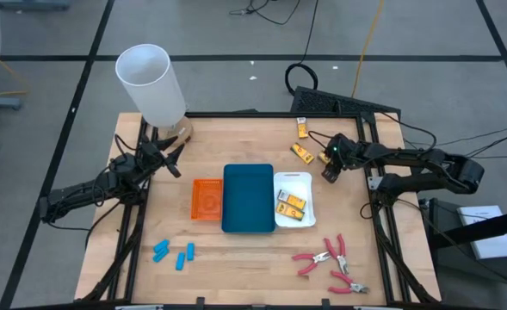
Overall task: Pick & Place School Supplies
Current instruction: Put the yellow crayon box into the white bin
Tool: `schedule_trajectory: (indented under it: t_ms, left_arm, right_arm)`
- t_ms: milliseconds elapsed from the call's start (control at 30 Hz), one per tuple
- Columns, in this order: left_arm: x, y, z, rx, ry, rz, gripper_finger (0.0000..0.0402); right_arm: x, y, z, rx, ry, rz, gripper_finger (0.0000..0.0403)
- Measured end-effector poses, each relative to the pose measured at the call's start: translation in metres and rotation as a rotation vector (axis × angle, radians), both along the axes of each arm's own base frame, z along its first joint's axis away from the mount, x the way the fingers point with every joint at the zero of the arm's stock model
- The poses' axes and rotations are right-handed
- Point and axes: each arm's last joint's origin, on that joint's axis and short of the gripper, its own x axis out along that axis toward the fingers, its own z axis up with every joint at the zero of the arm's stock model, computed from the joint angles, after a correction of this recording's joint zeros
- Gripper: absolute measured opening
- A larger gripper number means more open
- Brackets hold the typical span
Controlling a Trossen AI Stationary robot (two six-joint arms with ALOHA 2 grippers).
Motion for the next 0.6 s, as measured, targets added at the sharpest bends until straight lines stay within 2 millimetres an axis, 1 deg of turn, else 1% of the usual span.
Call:
schedule_trajectory:
  t_ms: [400, 600]
  left_arm:
    - [0.0000, 0.0000, 0.0000, 0.000, 0.000, 0.000, 0.0182]
    - [0.0000, 0.0000, -0.0001, 0.000, 0.000, 0.000, 0.0182]
  right_arm:
    - [0.0007, -0.0009, 0.0003, 0.044, -0.070, -0.191, 0.0148]
    - [0.0059, -0.0047, 0.0028, 0.042, -0.175, -0.292, 0.0136]
